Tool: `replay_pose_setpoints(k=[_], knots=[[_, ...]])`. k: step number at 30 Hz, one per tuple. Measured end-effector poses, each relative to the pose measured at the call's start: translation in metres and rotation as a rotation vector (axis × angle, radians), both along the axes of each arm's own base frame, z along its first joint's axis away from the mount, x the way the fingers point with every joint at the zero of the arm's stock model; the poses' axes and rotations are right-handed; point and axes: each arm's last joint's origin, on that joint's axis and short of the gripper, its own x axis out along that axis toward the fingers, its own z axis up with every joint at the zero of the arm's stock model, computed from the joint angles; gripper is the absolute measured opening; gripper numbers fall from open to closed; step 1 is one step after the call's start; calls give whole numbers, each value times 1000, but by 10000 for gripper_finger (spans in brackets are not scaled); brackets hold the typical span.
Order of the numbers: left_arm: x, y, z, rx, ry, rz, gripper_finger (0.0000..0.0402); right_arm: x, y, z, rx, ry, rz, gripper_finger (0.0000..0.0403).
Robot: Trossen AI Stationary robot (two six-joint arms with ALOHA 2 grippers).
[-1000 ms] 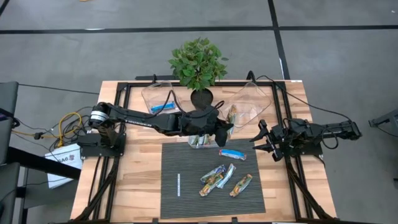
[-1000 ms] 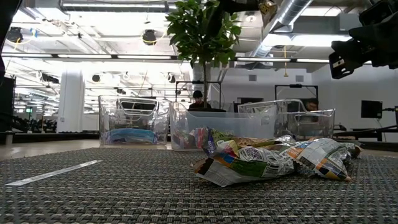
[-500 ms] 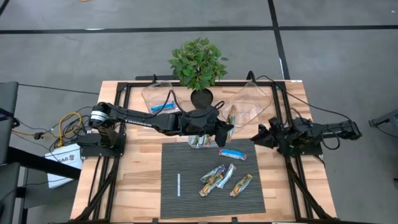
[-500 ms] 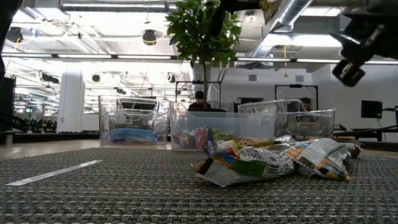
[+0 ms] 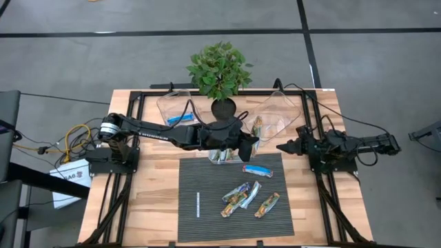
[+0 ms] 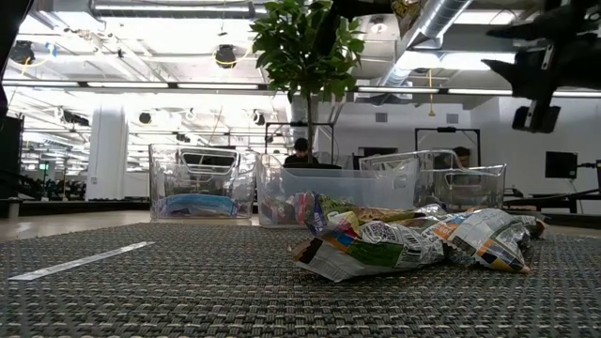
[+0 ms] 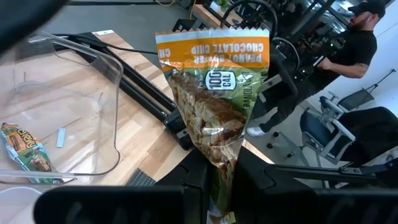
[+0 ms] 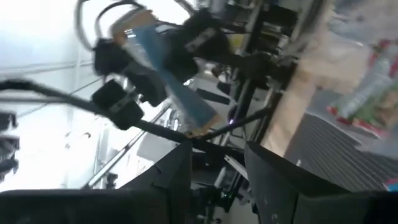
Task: Pick and place Granola Bars by type
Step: Put the yellow granola bar into the right transparent bin
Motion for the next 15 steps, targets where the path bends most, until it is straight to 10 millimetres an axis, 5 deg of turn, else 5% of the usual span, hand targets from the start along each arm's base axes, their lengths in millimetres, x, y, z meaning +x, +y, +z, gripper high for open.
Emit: replay_pose_setpoints(k=[7,15], knots=[[1,2,2,-39,-33,13,36,-4,0,16,-148,-179,-40,141],[2,2,12,-36,-89,9,36,14,7,33,-357,-67,-11,141]])
